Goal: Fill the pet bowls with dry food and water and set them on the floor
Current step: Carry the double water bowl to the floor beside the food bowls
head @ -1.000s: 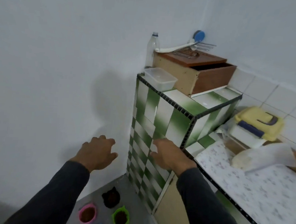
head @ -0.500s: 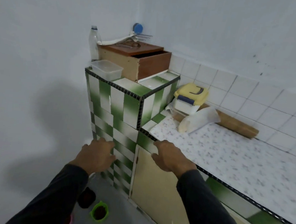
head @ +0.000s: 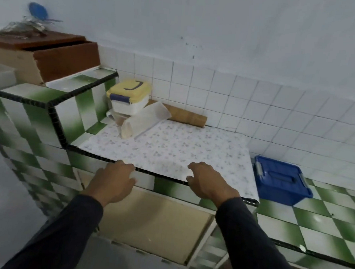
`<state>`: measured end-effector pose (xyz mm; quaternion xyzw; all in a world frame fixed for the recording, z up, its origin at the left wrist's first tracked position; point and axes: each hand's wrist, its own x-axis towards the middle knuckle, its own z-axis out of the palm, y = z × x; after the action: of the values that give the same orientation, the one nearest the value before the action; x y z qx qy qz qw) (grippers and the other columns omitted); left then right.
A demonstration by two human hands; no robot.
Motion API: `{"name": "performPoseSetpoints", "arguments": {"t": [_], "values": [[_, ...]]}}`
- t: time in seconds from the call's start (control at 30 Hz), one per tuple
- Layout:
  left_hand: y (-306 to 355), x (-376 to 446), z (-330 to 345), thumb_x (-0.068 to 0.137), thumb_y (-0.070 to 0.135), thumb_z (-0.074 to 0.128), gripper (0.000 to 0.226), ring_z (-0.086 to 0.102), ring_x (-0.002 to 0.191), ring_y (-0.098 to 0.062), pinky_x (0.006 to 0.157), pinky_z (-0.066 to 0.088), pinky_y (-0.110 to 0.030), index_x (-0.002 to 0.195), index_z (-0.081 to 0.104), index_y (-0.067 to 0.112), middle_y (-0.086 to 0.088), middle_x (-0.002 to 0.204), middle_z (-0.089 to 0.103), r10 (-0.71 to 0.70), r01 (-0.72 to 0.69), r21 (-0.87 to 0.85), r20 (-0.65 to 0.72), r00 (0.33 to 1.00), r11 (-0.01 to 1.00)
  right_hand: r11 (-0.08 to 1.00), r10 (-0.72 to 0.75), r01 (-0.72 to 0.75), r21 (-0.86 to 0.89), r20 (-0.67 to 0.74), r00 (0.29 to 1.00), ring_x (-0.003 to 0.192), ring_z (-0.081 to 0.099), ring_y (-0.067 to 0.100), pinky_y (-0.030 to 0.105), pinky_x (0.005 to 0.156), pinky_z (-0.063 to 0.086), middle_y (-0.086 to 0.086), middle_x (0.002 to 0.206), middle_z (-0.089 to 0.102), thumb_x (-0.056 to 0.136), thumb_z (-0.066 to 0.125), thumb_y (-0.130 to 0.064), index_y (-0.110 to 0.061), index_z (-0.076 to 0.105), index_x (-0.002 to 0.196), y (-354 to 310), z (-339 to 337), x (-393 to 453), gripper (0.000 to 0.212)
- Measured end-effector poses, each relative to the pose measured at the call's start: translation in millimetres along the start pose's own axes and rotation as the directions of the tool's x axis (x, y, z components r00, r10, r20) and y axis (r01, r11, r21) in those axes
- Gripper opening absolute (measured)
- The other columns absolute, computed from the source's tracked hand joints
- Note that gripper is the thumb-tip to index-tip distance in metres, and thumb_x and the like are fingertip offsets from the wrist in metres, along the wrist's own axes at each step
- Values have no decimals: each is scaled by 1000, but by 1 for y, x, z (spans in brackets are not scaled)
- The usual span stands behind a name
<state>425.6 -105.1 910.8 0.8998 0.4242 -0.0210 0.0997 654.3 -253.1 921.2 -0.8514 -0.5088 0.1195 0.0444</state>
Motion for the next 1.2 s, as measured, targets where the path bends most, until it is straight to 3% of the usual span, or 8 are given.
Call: {"name": "performPoseSetpoints", "arguments": {"t": [0.23,0.4,0.6,0.7,0.83,1.1,1.2], "values": [[133,24,27,108,45,38,46,47,131,-27,109,41,-44,150,45,27,-4,148,47,129,-129,46,20,991,991,991,134,-133,32,-41,990,118,54,32,46,101,47,12,130,55,105,42,-30,-13,50,138,137,-8,-48,38],[224,34,46,109,44,36,45,46,132,-26,110,39,-43,150,45,28,-3,149,46,246,-248,64,30,969,967,966,253,-250,61,-69,965,107,58,32,46,93,50,10,117,59,101,45,-21,-13,55,115,229,-12,-90,19],[319,43,72,109,42,35,44,47,129,-27,107,42,-43,148,47,26,-4,145,48,400,-406,95,74,913,909,903,419,-397,162,-136,898,107,60,31,45,93,51,10,121,62,102,43,-24,-14,57,118,314,-15,-152,24],[367,47,84,109,40,36,43,49,128,-28,106,43,-43,147,47,26,-6,144,50,483,-493,107,103,869,864,852,515,-492,180,-116,849,109,58,34,45,92,51,13,119,60,101,42,-27,-13,55,115,347,-12,-180,23],[432,52,105,107,40,38,39,54,119,-28,99,48,-43,138,54,22,-7,134,55,603,-614,85,121,788,785,772,627,-602,203,-94,773,119,56,35,45,98,49,13,127,58,103,43,-28,-13,54,132,391,-4,-220,35],[571,70,150,107,41,40,41,55,122,-28,101,48,-47,140,53,21,-8,134,57,776,-791,48,171,608,610,609,785,-750,257,-65,616,116,57,36,48,96,50,13,125,59,101,42,-33,-13,55,127,485,5,-275,35],[627,78,167,107,38,38,37,57,116,-27,95,50,-45,135,56,21,-7,128,59,823,-843,37,198,532,536,560,820,-785,265,-40,572,114,58,35,49,96,50,13,123,61,101,42,-32,-13,57,123,521,5,-290,32]]}}
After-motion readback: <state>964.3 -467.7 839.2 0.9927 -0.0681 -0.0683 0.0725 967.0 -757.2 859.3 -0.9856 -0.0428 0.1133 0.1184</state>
